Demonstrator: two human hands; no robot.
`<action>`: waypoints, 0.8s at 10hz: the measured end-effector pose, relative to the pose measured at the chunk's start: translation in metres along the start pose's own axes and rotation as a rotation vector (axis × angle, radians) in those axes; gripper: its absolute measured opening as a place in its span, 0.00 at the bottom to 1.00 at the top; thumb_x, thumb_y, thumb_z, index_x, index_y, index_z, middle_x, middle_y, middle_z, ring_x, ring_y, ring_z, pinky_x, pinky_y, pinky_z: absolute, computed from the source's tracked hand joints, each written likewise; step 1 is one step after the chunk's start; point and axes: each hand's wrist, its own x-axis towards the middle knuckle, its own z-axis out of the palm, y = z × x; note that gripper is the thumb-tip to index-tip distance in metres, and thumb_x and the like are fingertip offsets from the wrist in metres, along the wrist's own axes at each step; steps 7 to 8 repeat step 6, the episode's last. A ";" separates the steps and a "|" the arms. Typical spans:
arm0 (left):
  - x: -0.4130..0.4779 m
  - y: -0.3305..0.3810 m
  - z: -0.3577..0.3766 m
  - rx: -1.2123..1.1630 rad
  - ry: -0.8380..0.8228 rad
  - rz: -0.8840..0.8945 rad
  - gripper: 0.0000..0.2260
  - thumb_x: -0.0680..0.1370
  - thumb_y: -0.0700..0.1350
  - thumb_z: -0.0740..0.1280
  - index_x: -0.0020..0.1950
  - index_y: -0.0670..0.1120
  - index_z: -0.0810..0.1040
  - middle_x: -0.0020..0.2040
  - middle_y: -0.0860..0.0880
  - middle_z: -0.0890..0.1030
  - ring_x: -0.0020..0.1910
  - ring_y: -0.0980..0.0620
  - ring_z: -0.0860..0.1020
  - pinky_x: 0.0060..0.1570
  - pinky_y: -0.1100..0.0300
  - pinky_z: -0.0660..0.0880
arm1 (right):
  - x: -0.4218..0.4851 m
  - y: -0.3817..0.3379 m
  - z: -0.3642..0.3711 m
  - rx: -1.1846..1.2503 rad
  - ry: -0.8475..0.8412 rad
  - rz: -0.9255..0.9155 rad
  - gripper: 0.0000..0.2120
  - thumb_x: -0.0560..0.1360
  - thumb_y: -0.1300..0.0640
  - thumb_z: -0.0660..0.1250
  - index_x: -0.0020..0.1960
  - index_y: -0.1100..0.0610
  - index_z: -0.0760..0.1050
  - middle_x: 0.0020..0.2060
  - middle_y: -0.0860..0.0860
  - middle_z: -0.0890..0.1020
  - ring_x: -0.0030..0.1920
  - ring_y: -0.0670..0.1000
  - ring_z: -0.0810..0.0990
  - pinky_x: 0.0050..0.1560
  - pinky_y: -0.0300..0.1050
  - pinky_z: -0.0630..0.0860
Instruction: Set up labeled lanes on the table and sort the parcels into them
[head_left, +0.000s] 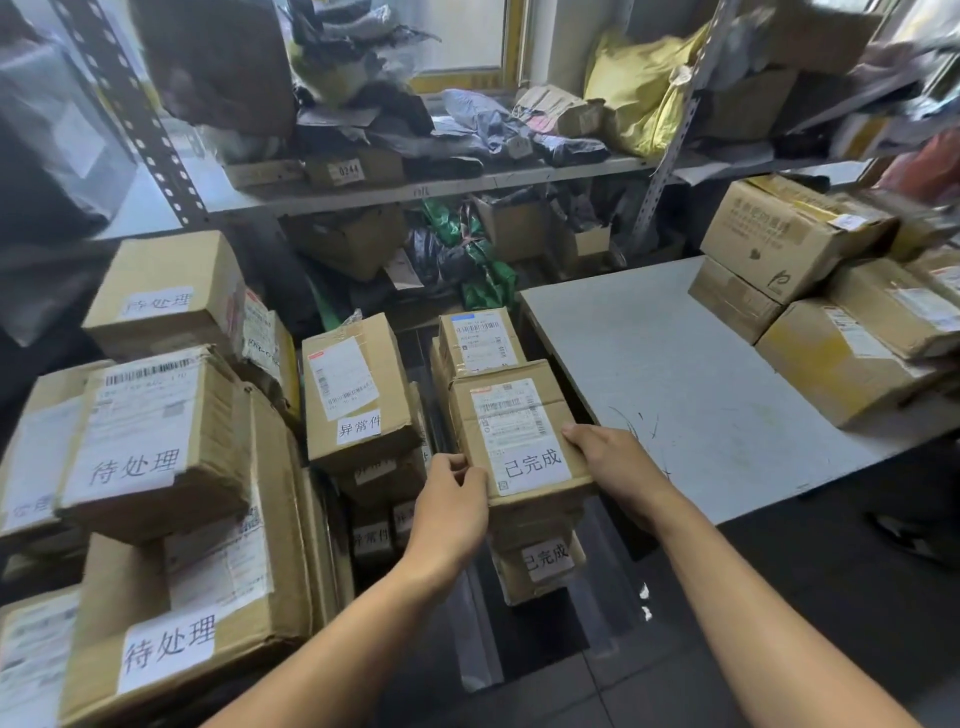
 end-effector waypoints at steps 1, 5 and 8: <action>0.000 0.001 0.000 -0.023 -0.009 0.009 0.08 0.81 0.48 0.59 0.59 0.51 0.71 0.55 0.53 0.80 0.54 0.53 0.78 0.58 0.52 0.75 | 0.003 -0.001 -0.001 -0.023 0.002 -0.013 0.17 0.82 0.48 0.60 0.48 0.56 0.84 0.45 0.50 0.87 0.52 0.54 0.84 0.57 0.54 0.78; -0.002 0.018 -0.025 0.158 0.015 0.230 0.28 0.82 0.53 0.58 0.80 0.53 0.52 0.78 0.54 0.60 0.76 0.55 0.58 0.71 0.60 0.54 | 0.007 -0.009 -0.002 -0.224 0.150 -0.095 0.28 0.80 0.41 0.60 0.75 0.53 0.65 0.70 0.52 0.73 0.66 0.52 0.74 0.62 0.50 0.73; -0.010 0.033 -0.039 0.202 0.076 0.361 0.27 0.82 0.53 0.58 0.79 0.53 0.53 0.78 0.56 0.59 0.73 0.62 0.57 0.65 0.66 0.53 | -0.003 -0.029 0.006 -0.329 0.302 -0.314 0.27 0.79 0.43 0.62 0.75 0.53 0.65 0.71 0.51 0.70 0.69 0.51 0.70 0.65 0.50 0.70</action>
